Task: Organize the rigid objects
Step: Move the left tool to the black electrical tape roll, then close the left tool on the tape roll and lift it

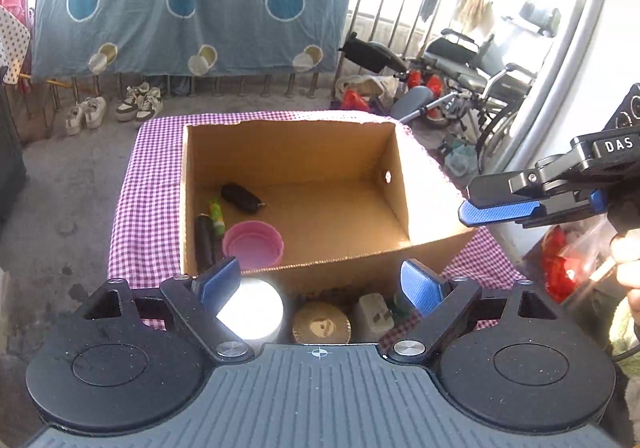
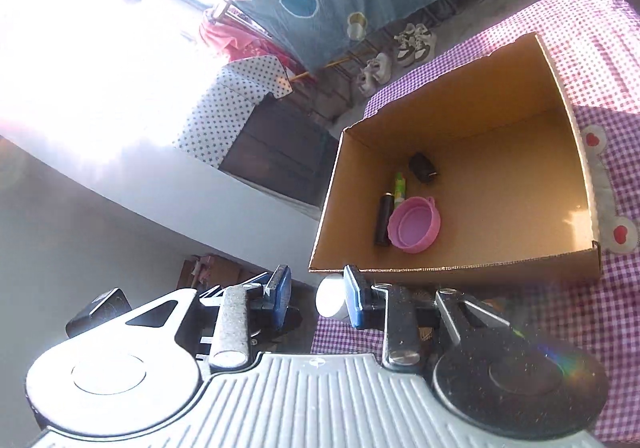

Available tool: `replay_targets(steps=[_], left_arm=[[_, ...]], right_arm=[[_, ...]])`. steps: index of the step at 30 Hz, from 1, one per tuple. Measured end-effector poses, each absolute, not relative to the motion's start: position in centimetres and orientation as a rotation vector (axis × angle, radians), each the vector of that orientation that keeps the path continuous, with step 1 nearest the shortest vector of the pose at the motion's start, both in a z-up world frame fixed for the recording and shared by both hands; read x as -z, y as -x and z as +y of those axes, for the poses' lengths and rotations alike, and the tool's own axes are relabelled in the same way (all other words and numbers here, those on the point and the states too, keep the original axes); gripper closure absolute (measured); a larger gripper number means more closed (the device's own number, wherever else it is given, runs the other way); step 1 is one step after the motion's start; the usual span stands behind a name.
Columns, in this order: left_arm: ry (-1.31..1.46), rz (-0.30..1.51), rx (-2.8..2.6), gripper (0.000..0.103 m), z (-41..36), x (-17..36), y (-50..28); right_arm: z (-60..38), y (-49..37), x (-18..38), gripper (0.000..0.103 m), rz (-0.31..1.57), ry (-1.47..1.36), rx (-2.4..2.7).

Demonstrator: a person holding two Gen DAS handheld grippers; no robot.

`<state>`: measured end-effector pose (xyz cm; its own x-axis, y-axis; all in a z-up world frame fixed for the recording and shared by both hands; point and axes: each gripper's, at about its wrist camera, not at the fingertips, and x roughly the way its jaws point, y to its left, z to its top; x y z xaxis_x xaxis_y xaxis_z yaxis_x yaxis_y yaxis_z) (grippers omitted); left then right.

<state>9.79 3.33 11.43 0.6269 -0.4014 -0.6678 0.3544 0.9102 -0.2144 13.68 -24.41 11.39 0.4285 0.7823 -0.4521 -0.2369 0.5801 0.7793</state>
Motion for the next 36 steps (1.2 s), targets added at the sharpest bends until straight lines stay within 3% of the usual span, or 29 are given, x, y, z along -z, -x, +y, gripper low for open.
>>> replay_targets(steps=[2, 12, 22, 30, 36], left_arm=[[0.057, 0.795, 0.463, 0.014, 2.4, -10.2, -8.9], [-0.150, 0.952, 0.471, 0.013, -3.7, -1.6, -7.9], [-0.258, 0.931, 0.431, 0.016, -6.1, 1.6, -8.4], [-0.295, 0.891, 0.434, 0.023, -6.3, 2.8, -7.9], [-0.262, 0.882, 0.449, 0.034, -5.9, 2.7, -7.8]], right_arm=[[-25.3, -11.4, -10.2, 0.054, 0.883, -0.708, -0.664], [-23.8, -6.1, -1.9, 0.054, 0.895, -0.610, -0.426], [-19.3, -6.3, 2.1, 0.055, 0.937, -0.416, -0.373], [-18.4, -7.7, 3.0, 0.062, 0.944, -0.375, -0.366], [-17.9, -8.3, 3.6, 0.071, 0.964, -0.358, -0.375]])
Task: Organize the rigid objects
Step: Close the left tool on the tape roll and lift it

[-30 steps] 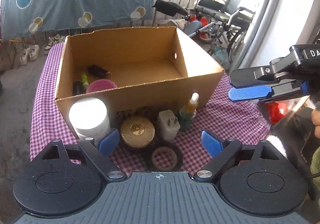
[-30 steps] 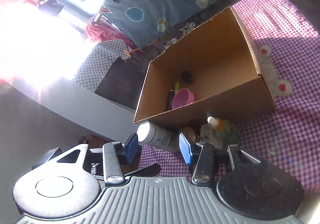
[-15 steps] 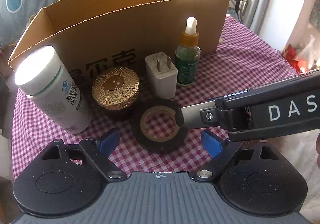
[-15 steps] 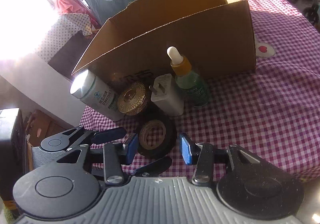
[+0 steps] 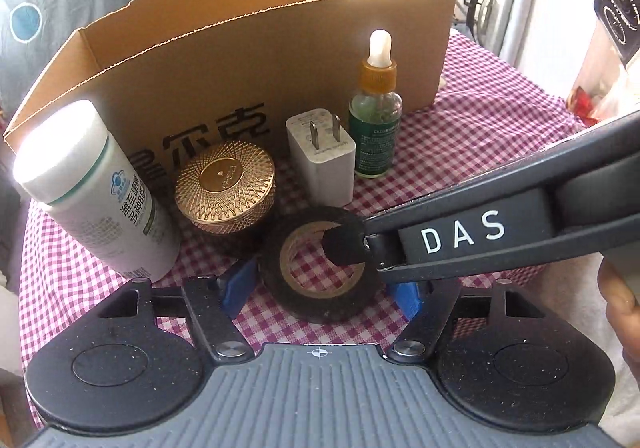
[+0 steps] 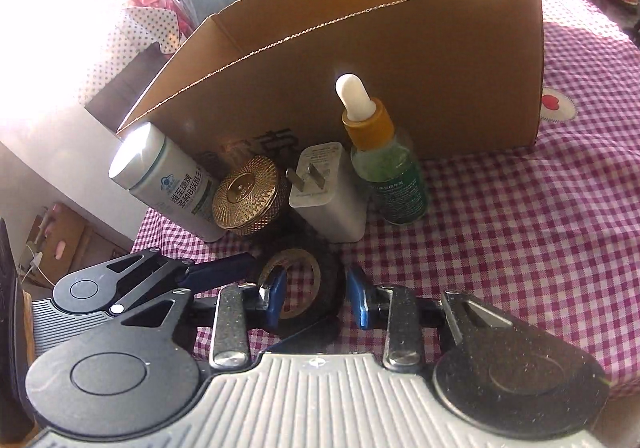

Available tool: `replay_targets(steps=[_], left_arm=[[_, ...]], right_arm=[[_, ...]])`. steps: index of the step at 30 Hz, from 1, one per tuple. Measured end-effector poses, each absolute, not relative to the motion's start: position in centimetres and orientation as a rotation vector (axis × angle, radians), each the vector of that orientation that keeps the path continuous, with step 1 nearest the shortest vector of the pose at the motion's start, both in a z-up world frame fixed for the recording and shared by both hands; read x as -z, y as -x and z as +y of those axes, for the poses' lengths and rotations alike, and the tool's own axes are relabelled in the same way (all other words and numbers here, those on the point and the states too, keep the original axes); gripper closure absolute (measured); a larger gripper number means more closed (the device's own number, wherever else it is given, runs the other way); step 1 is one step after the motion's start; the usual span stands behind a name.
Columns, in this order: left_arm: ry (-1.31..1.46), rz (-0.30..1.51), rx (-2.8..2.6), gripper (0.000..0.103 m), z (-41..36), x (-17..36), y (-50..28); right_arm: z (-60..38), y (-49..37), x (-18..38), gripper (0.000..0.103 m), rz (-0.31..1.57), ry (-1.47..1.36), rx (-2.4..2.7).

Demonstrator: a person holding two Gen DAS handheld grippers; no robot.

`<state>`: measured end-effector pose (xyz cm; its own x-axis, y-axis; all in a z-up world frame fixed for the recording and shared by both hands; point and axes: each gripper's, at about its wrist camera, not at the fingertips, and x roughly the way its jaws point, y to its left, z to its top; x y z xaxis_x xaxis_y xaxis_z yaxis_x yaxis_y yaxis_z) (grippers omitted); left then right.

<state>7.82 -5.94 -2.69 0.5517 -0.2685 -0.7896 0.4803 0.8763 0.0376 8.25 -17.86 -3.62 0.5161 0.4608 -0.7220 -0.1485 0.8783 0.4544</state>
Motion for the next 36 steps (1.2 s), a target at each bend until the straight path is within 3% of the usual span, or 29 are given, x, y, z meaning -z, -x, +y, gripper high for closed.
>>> replay_targets(steps=[7, 23, 36], left_arm=[[-0.252, 0.866, 0.440, 0.037, -5.5, 2.8, -6.9], [-0.256, 0.804, 0.430, 0.037, -5.2, 1.0, -4.1], [-0.286, 0.595, 0.379, 0.037, -4.1, -7.3, -1.3]], right_arm=[[-18.0, -8.3, 3.8, 0.080, 0.961, -0.361, -0.372], [-19.2, -5.5, 1.9, 0.080, 0.922, -0.389, -0.363], [-19.0, -2.8, -6.6, 0.079, 0.709, -0.350, -0.435]])
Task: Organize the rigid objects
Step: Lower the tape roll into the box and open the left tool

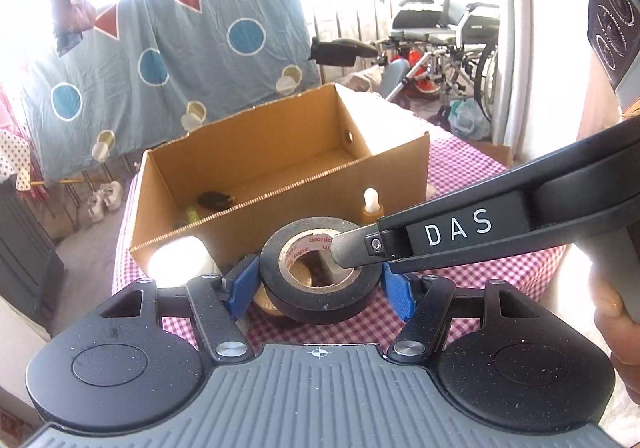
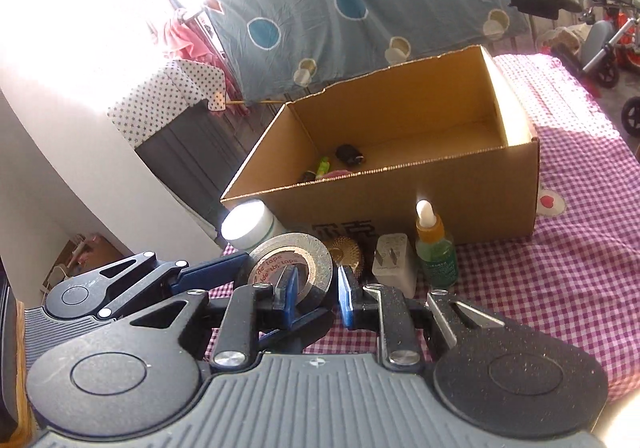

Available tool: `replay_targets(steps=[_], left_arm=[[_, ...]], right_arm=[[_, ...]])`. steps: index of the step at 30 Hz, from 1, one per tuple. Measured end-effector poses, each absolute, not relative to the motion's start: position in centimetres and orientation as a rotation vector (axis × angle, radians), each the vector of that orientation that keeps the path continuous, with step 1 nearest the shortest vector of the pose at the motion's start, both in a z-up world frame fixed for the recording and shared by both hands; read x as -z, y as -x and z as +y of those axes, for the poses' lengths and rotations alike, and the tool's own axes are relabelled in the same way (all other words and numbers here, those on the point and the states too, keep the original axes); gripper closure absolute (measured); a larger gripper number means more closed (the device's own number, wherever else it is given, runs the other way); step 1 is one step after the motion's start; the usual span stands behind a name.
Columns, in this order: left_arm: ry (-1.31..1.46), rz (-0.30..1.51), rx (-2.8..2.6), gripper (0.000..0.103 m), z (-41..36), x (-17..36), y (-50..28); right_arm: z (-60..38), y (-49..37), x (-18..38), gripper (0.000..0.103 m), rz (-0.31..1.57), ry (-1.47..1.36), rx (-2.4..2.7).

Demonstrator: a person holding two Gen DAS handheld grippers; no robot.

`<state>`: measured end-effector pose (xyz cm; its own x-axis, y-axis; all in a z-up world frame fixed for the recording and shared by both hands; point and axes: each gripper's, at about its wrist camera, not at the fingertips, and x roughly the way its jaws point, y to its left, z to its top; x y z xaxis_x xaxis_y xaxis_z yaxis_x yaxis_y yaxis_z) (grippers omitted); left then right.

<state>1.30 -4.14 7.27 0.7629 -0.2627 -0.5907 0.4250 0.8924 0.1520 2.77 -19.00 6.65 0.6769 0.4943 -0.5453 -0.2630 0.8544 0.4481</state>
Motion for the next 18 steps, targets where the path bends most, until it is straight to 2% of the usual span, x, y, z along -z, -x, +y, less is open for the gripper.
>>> replay_targets(steps=[8, 12, 18], left_arm=[[-0.273, 0.586, 0.379, 0.037, -3.6, -11.9, -7.0], [-0.227, 0.719, 0.408, 0.037, -3.0, -12.1, -12.8], [-0.156, 0.961, 0.422, 0.037, -1.9, -9.4, -21.2]], right_arm=[[-20.1, -9.1, -12.2, 0.079, 0.688, -0.371, -0.526], [-20.6, -15.0, -13.2, 0.079, 0.784, -0.390, -0.547], [-20.9, -24.7, -10.4, 0.079, 0.992, -0.466, -0.530]])
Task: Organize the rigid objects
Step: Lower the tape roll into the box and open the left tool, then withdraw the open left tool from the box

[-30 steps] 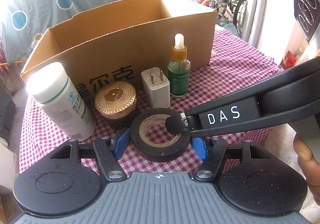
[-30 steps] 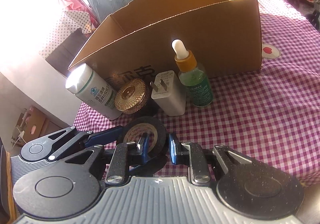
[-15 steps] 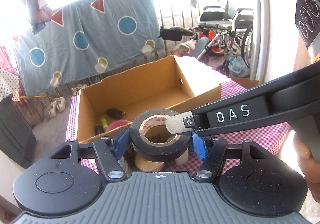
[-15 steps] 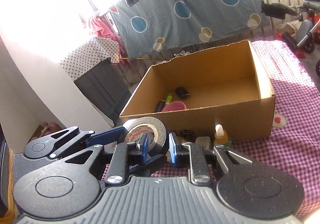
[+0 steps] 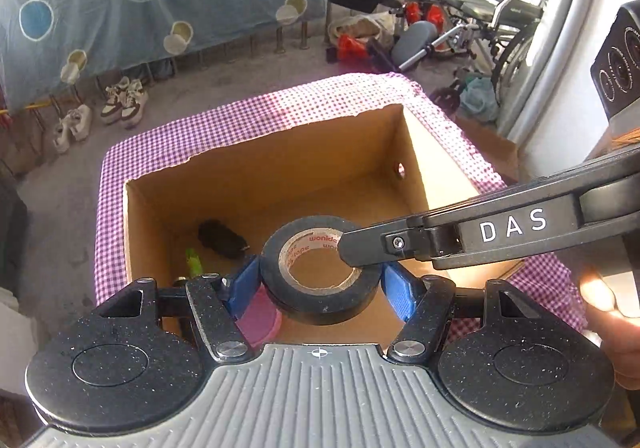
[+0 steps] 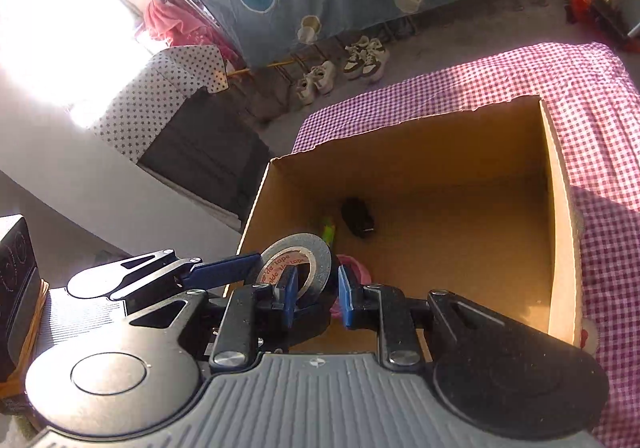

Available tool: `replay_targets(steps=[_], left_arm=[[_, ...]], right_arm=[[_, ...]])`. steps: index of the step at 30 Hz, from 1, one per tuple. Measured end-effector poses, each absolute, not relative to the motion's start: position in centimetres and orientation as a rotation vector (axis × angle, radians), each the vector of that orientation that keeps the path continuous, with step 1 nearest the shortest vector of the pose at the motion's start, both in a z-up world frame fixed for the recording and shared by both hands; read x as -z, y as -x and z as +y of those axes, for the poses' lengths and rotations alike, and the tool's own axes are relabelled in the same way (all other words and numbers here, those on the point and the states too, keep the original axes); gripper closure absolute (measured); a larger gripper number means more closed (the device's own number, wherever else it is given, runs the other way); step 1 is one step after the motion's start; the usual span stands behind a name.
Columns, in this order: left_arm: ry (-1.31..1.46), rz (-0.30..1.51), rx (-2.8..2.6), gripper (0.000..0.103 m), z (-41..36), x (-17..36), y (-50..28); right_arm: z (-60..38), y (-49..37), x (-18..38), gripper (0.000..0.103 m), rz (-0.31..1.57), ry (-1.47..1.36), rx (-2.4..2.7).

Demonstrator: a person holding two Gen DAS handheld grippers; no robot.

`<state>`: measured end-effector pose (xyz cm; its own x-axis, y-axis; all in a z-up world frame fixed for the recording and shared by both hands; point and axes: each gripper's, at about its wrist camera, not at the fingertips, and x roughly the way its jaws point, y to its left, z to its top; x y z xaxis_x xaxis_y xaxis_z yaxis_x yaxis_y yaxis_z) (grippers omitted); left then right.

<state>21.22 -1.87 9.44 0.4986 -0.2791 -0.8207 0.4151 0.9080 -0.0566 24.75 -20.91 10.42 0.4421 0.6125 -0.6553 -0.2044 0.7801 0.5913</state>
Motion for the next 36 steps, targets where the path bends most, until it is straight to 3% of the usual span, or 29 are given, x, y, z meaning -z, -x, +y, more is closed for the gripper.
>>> replay_targets(steps=[9, 21, 25, 31, 36], left_arm=[[-0.138, 1.203, 0.415, 0.037, -2.0, -2.9, -28.6], [-0.163, 1.304, 0.343, 0.036, -1.2, 1.2, -32.5], [-0.167, 1.297, 0.287, 0.035, -0.2, 1.1, -32.8], [-0.149, 1.239, 0.270, 0.021, 0.1, -1.1, -31.9], [-0.127, 1.176, 0.293, 0.020, 0.0, -4.0, -30.0]], right_arm=[[-20.5, -33.9, -3.0, 0.079, 1.244, -0.494, -0.470], [-18.2, -39.6, 2.3, 0.079, 1.337, -0.445, -0.442], [-17.0, -40.6, 2.6, 0.078, 1.332, -0.444, -0.475], [-17.5, -40.9, 1.8, 0.076, 1.305, -0.508, -0.500], [-20.2, -39.1, -1.2, 0.073, 1.219, -0.567, -0.509]])
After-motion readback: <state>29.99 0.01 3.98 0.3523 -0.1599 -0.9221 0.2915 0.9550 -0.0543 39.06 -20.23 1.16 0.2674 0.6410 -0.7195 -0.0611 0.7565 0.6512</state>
